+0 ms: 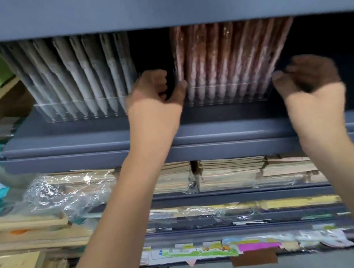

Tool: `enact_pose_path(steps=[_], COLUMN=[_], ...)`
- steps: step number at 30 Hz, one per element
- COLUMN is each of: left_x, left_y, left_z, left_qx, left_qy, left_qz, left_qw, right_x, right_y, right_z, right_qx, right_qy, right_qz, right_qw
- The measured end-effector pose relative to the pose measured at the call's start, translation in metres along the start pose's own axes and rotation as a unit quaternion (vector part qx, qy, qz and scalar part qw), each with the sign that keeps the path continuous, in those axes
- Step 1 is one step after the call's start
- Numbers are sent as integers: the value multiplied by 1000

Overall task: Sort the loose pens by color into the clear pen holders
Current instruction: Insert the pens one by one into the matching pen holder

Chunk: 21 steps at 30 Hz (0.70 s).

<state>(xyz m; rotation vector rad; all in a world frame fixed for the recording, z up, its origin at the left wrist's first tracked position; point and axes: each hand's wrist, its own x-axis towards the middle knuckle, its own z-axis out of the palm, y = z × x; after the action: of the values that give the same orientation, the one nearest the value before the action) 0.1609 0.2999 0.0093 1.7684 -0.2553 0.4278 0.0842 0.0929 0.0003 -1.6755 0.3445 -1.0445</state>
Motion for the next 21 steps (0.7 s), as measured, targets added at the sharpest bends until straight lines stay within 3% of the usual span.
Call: enact_pose_path(steps=[3, 8, 11, 21], left_x=[2, 10, 15, 11], left_y=[-2, -5, -3, -11], left_z=[8, 13, 13, 13], left_qx=[-14, 12, 49, 19], left_qy=[-7, -8, -12, -7], left_qz=[-15, -22, -27, -29], left_qw=[1000, 1000, 998, 999], right_x=[15, 33, 35, 34], right_y=[9, 18, 23, 25], right_z=[-3, -3, -3, -5], right_qx=[-9, -17, -46, -57], right_qy=[-82, -128, -127, -132], right_qz=[29, 16, 11, 3], right_qw=[996, 992, 991, 990])
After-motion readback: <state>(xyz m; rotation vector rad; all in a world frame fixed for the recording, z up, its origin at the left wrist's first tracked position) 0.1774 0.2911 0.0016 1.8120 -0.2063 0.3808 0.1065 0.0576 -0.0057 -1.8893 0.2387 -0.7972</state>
